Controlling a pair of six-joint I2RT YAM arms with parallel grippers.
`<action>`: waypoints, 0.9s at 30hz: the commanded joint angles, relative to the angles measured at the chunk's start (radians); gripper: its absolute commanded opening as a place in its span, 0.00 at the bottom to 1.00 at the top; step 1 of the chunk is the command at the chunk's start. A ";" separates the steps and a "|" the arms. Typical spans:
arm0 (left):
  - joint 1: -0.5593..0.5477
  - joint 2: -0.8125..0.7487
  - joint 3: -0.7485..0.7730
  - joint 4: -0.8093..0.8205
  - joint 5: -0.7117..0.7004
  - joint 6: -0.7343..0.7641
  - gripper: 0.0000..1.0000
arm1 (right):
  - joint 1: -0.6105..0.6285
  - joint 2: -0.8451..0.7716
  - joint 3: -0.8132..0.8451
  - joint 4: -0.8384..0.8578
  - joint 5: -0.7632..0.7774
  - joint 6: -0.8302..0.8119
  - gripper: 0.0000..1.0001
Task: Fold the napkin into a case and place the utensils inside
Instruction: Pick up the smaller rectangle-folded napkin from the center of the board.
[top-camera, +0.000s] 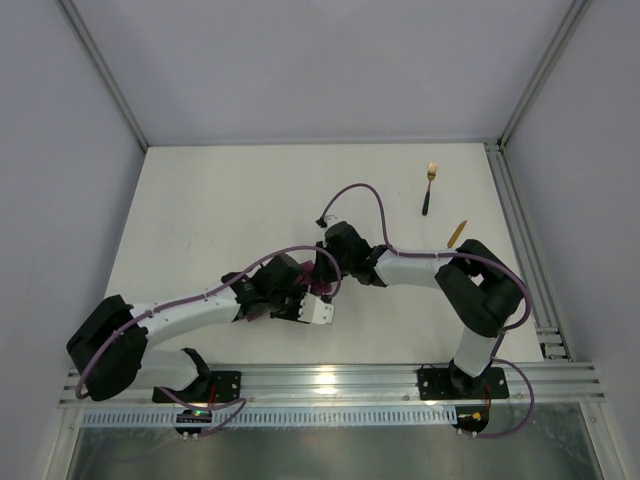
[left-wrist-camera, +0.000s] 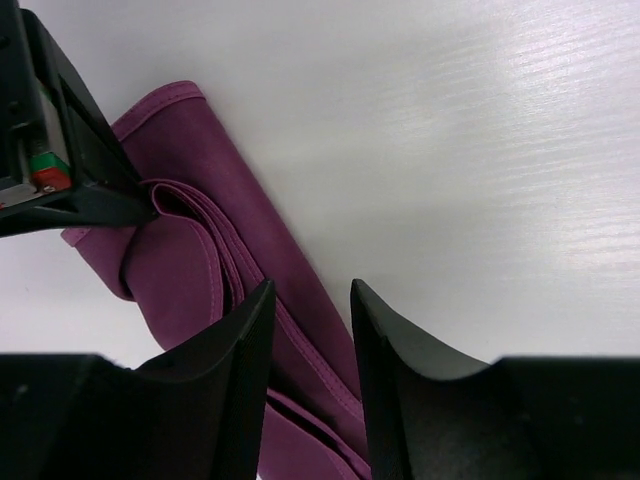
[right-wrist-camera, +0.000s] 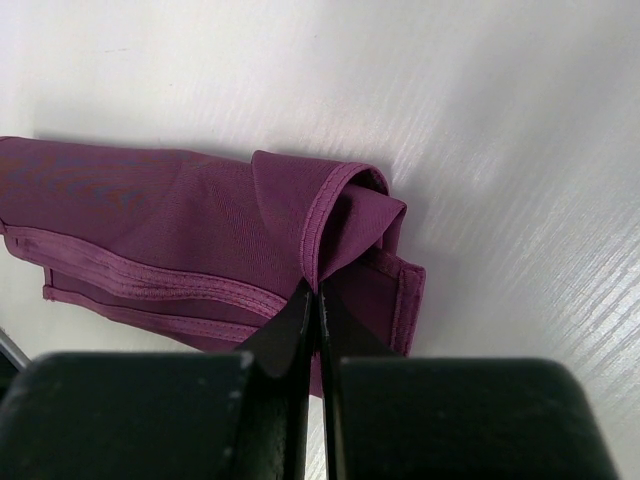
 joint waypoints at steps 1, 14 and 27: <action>-0.006 0.036 0.010 0.015 0.007 0.013 0.38 | -0.003 -0.010 0.015 0.033 -0.006 -0.005 0.04; -0.013 0.138 0.042 0.049 -0.073 -0.039 0.29 | -0.003 -0.020 0.006 0.030 -0.006 -0.007 0.04; -0.035 0.035 0.036 0.040 -0.049 -0.058 0.30 | -0.004 -0.015 0.013 0.024 -0.005 -0.012 0.04</action>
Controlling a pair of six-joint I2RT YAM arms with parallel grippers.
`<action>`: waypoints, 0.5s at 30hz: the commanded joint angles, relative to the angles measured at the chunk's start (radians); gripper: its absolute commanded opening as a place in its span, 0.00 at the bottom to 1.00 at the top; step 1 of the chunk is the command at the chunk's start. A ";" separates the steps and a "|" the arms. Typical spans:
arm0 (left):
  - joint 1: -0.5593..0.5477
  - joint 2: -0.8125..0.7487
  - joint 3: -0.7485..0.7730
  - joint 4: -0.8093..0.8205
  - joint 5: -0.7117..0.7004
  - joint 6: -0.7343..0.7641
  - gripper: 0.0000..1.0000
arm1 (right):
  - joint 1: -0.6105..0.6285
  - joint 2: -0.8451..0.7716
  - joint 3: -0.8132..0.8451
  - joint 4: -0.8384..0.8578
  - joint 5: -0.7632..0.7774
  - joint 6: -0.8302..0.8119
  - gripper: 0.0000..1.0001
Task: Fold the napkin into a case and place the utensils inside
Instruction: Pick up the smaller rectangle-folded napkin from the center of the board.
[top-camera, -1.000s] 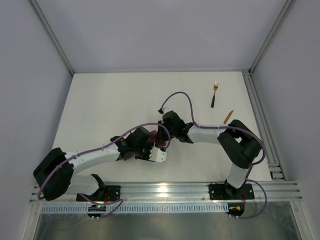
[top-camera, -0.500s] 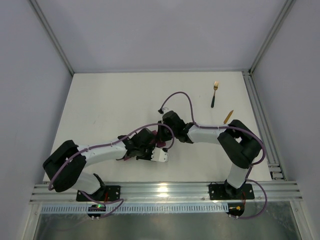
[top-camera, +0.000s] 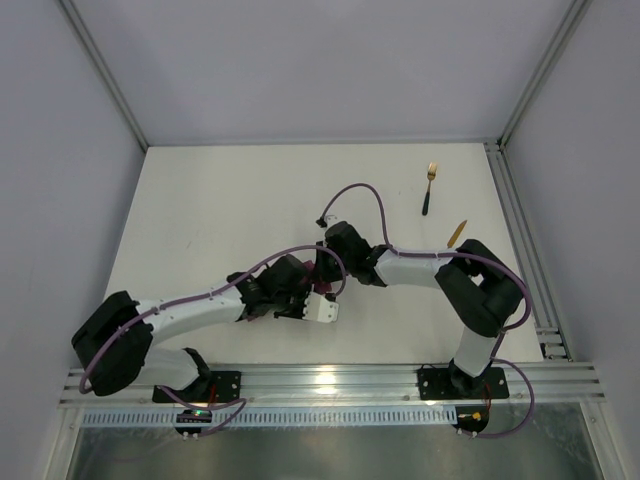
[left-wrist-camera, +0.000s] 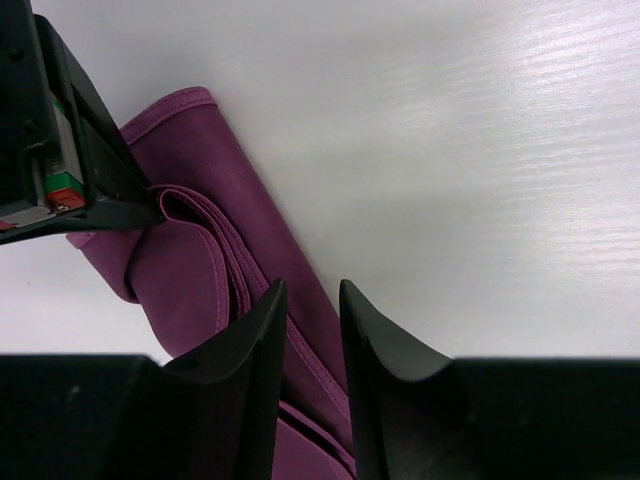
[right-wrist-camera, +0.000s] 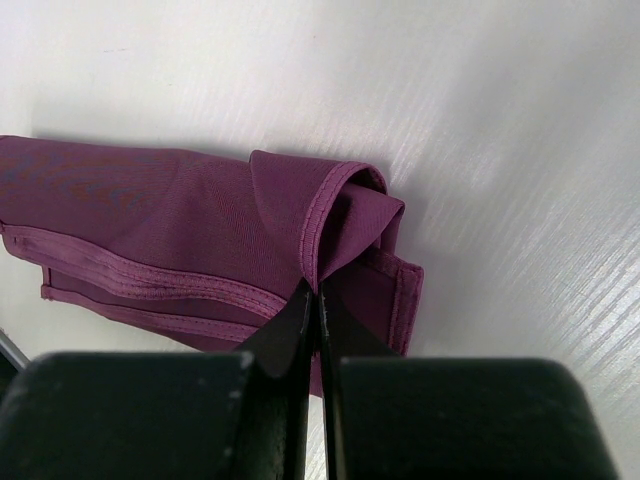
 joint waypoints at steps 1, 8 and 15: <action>-0.004 0.017 0.021 0.022 -0.005 -0.008 0.30 | -0.005 -0.015 0.013 0.026 -0.006 -0.010 0.04; -0.004 0.089 0.024 0.042 -0.034 -0.020 0.28 | -0.005 -0.012 0.009 0.030 -0.007 -0.006 0.04; -0.004 0.089 0.018 0.074 -0.055 -0.025 0.30 | -0.005 -0.012 -0.001 0.042 -0.021 -0.001 0.04</action>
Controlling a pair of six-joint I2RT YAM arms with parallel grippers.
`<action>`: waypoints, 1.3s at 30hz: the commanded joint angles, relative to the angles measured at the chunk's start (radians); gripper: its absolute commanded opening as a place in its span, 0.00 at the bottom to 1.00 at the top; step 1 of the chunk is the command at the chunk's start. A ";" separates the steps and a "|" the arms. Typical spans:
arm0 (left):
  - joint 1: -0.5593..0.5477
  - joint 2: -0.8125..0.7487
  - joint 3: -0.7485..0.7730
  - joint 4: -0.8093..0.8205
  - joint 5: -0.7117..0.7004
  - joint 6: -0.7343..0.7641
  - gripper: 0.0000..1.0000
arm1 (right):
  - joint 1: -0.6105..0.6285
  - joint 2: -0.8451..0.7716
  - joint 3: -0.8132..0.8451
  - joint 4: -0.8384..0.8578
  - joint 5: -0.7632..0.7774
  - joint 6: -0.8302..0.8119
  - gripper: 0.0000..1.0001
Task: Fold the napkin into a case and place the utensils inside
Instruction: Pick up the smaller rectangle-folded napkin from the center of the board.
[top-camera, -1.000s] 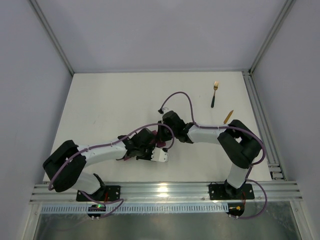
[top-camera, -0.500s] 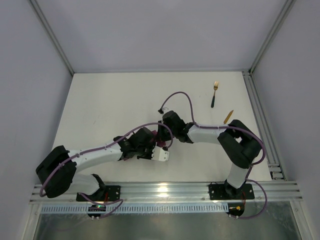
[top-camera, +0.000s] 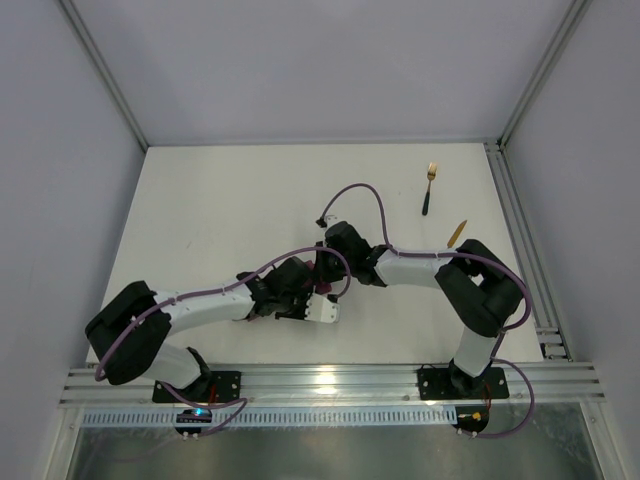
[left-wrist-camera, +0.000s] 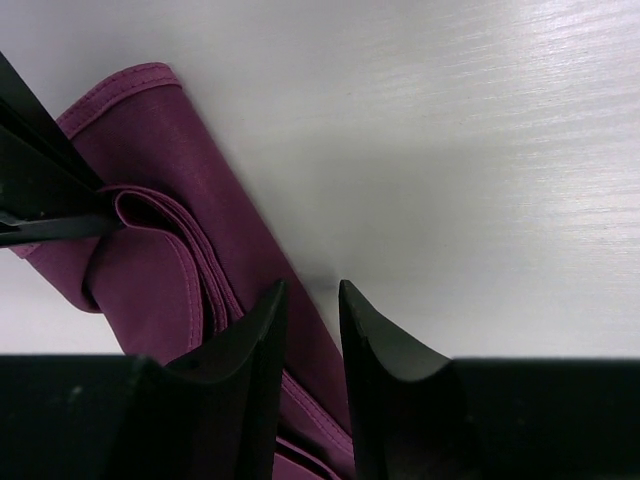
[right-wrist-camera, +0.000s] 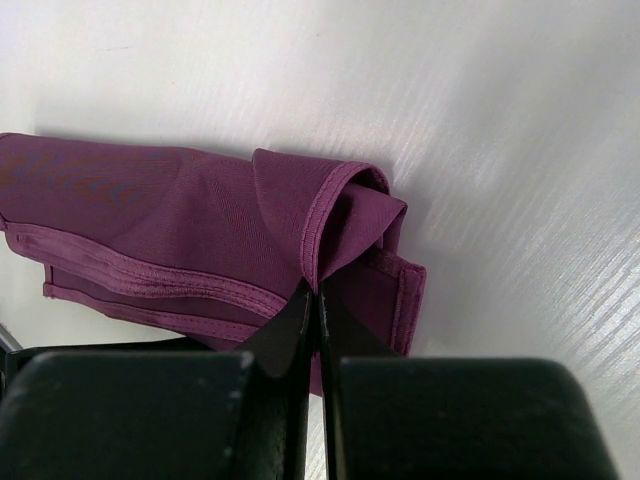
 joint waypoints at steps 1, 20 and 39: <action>-0.003 -0.001 0.015 0.052 -0.019 -0.016 0.30 | -0.006 -0.012 -0.002 0.041 -0.013 -0.002 0.04; -0.005 -0.080 0.028 -0.048 0.140 -0.019 0.20 | -0.006 -0.023 0.000 0.032 -0.002 -0.010 0.04; -0.005 0.031 -0.025 0.149 -0.016 0.001 0.32 | -0.011 -0.021 -0.016 0.055 -0.025 0.009 0.04</action>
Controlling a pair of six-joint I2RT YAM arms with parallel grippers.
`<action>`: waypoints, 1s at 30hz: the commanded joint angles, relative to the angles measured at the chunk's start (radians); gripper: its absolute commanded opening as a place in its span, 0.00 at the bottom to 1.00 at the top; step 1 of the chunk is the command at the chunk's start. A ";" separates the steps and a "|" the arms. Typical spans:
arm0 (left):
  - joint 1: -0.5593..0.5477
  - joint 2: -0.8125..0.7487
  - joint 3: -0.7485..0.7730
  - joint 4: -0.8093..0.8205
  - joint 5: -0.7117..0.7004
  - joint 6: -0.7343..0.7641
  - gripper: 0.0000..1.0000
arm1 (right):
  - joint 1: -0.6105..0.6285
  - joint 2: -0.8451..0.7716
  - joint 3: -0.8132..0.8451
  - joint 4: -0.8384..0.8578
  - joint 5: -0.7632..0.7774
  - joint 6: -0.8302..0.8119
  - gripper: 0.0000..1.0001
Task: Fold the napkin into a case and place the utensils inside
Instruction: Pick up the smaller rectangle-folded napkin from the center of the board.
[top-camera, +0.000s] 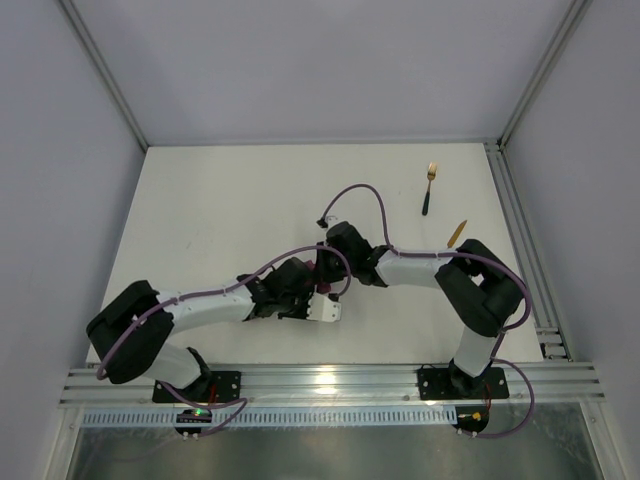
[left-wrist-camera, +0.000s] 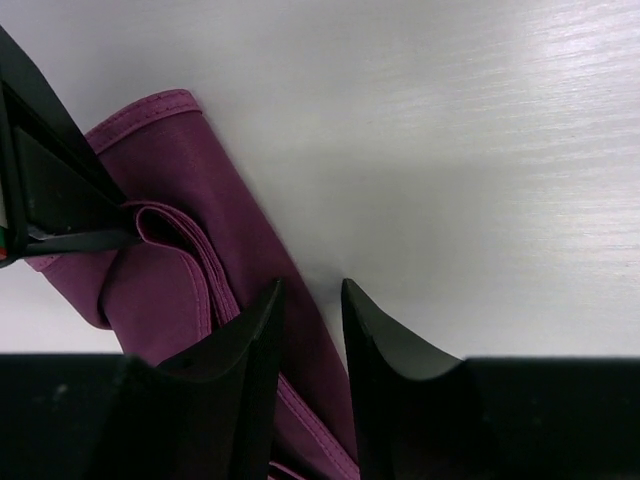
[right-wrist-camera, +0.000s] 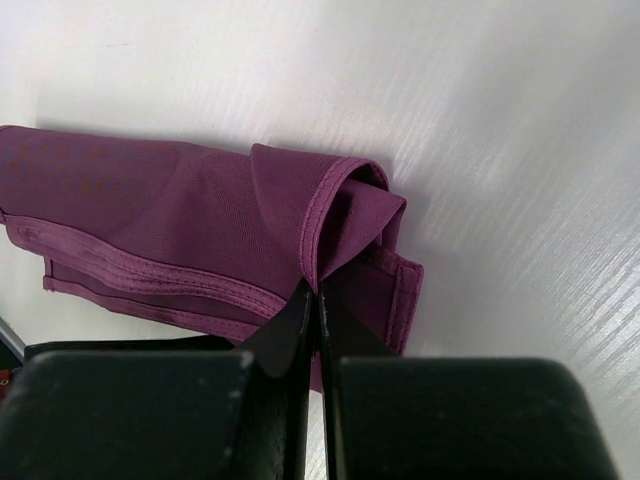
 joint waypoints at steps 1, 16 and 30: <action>-0.005 0.042 0.003 0.072 -0.030 0.017 0.32 | -0.004 -0.021 -0.009 0.044 -0.011 0.005 0.04; -0.005 0.066 -0.006 0.054 -0.033 -0.005 0.00 | -0.004 -0.107 -0.041 0.004 0.047 0.005 0.04; 0.032 0.065 0.011 0.031 0.000 -0.039 0.00 | 0.014 -0.115 -0.124 0.038 0.047 0.079 0.04</action>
